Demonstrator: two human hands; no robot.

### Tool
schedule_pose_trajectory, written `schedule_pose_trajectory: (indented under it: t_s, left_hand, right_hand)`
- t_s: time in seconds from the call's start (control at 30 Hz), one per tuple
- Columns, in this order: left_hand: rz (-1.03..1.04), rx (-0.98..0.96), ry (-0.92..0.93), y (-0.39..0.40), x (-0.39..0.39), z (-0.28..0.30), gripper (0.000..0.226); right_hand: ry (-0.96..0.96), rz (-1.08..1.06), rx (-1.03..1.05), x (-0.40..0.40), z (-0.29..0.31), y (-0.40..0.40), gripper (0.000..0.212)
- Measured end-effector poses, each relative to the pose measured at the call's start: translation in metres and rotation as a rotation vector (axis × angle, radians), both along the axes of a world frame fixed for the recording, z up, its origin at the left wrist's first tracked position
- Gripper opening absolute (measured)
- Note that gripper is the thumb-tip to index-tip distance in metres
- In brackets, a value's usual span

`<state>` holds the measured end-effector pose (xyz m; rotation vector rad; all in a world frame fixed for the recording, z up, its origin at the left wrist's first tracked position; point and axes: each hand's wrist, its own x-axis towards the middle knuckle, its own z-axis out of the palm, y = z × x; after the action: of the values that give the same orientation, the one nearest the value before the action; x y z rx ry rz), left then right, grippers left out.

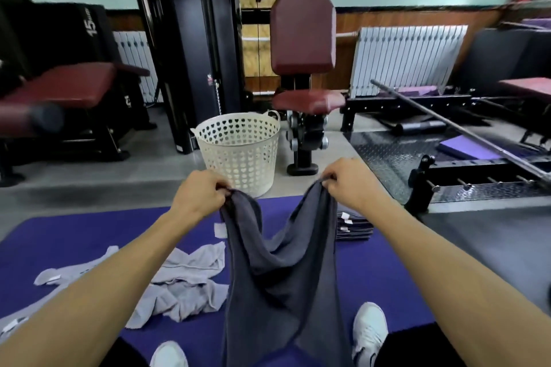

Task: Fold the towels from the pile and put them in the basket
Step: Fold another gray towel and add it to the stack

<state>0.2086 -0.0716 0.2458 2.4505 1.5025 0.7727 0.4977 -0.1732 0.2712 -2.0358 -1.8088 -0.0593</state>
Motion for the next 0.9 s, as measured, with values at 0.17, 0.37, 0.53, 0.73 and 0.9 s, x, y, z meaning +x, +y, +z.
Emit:
schedule_pose_trajectory:
  t_s: [0.17, 0.37, 0.53, 0.73, 0.9]
  left_hand:
    - [0.046, -0.175, 0.201, 0.053, 0.028, -0.005, 0.011]
    - [0.081, 0.050, -0.397, 0.098, 0.055, 0.016, 0.021]
    - [-0.002, 0.203, -0.106, 0.091, 0.035, -0.008, 0.017]
    - [-0.003, -0.057, 0.233, 0.038, -0.010, -0.126, 0.019]
    - [-0.141, -0.530, 0.396, -0.024, -0.053, -0.227, 0.014]
  right_hand:
    - [0.085, -0.093, -0.123, 0.016, -0.014, 0.048, 0.023]
    - [0.335, -0.155, 0.261, 0.027, 0.001, 0.093, 0.015]
    - [0.329, -0.093, 0.252, 0.028, -0.024, 0.089, 0.013]
    - [0.296, -0.133, -0.082, 0.017, -0.145, 0.021, 0.010]
    - [0.330, -0.056, -0.493, 0.003, -0.236, -0.056, 0.009]
